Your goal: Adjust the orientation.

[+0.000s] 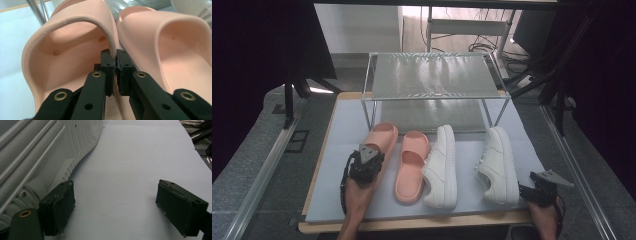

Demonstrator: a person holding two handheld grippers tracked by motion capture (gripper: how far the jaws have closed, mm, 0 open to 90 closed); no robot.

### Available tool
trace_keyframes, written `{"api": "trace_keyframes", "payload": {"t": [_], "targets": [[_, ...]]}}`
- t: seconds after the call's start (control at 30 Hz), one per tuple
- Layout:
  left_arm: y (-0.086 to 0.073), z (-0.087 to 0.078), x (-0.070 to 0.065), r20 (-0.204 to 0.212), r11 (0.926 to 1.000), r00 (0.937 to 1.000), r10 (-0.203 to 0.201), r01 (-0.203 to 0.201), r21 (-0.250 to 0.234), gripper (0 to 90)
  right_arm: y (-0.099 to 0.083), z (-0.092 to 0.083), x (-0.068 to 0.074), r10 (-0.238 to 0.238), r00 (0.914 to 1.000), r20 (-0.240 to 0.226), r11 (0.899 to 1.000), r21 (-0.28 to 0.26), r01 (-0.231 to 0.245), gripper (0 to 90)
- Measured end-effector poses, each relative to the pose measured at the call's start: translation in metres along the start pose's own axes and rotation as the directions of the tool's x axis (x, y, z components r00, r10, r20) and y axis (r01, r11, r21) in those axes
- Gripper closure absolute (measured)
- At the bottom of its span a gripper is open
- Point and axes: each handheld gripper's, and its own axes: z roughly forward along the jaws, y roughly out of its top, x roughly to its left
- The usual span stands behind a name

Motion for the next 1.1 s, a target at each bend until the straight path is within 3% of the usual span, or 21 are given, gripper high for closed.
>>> {"api": "trace_keyframes", "payload": {"t": [0.13, 0.27, 0.47, 0.63, 0.87, 1.1], "targets": [[0.008, 0.017, -0.001, -0.005, 0.9999, 1.0000, -0.008, 0.008, 0.008, 85.3, 0.000, 0.000, 0.000, 0.000, 1.0000, 0.000, 1.000, 0.000, 0.000, 15.8], [0.019, 0.039, -0.002, -0.035, 0.9999, 0.9993, -0.013, 0.013, 0.009, 85.3, 0.000, 0.000, 0.000, 0.000, 1.0000, 0.000, 1.000, 0.000, 0.000, 15.8], [0.029, 0.057, -0.001, -0.064, 0.9995, 0.9977, -0.020, 0.022, 0.023, 85.0, 0.000, 0.000, 0.000, -0.001, 1.0000, 0.000, 1.000, -0.001, 0.001, 15.8], [0.030, 0.067, 0.000, -0.061, 0.9989, 0.9980, -0.019, 0.022, 0.041, 83.5, 0.000, 0.000, 0.000, -0.001, 1.0000, 0.000, 1.000, 0.000, 0.001, 15.8], [0.030, 0.054, 0.000, -0.041, 0.9996, 0.9989, -0.022, 0.022, 0.017, 74.7, 0.000, 0.000, 0.000, -0.001, 1.0000, 0.000, 1.000, -0.001, 0.001, 15.8], [0.013, 0.018, 0.005, 0.010, 0.9998, 0.9997, -0.021, 0.021, 0.002, 66.2, 0.000, 0.000, 0.000, 0.000, 1.0000, 0.000, 1.000, 0.000, 0.000, 15.8]]}}
